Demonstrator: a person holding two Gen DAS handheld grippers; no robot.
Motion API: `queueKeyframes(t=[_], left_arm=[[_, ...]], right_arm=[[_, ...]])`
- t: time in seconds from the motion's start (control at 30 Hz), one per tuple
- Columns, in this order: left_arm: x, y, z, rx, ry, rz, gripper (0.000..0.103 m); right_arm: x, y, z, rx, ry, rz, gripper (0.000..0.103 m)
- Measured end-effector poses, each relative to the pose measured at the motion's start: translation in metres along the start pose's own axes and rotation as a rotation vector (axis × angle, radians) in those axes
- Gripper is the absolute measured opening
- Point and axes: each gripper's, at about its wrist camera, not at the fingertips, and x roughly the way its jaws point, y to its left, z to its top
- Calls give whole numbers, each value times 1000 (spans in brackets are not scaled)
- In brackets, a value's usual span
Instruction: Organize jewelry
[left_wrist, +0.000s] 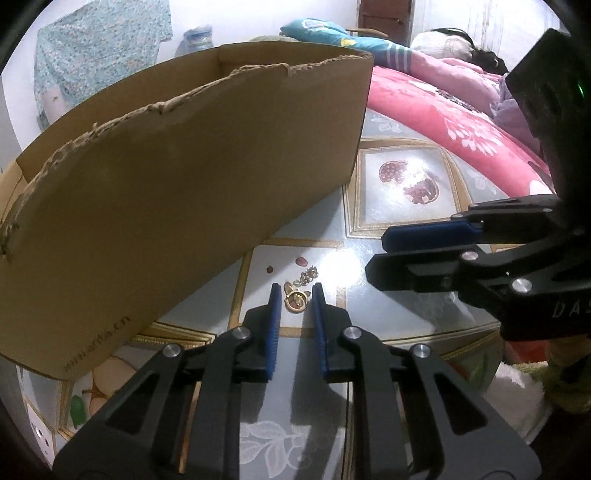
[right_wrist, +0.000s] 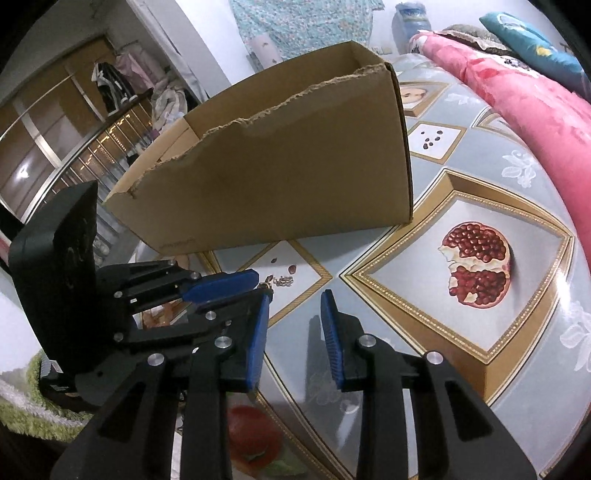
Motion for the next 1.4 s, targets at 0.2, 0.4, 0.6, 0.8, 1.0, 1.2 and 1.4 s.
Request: queueKeyframes(t=[0.2, 0.4, 0.6, 0.8, 1.0, 1.2, 1.4], left_arm=[[0, -8, 1, 41, -9, 12, 11], [-6, -5, -3, 26, -23, 6, 11], [-19, 0, -8, 12, -33, 17, 11], [-28, 9, -19, -39, -22, 45, 11], [-31, 20, -29, -87, -13, 60, 11], [-30, 20, -29, -91, -20, 59, 11], [-28, 21, -29, -90, -16, 50, 11]], right_arm=[[2, -4, -1, 10, 0, 3, 29], [-1, -7, -2, 16, -6, 2, 29], [-3, -8, -4, 17, -13, 3, 29], [-2, -2, -4, -20, -17, 5, 29], [7, 14, -2, -113, -16, -30, 24], [20, 21, 7, -174, 1, -87, 20], [35, 26, 6, -211, 19, -121, 20]])
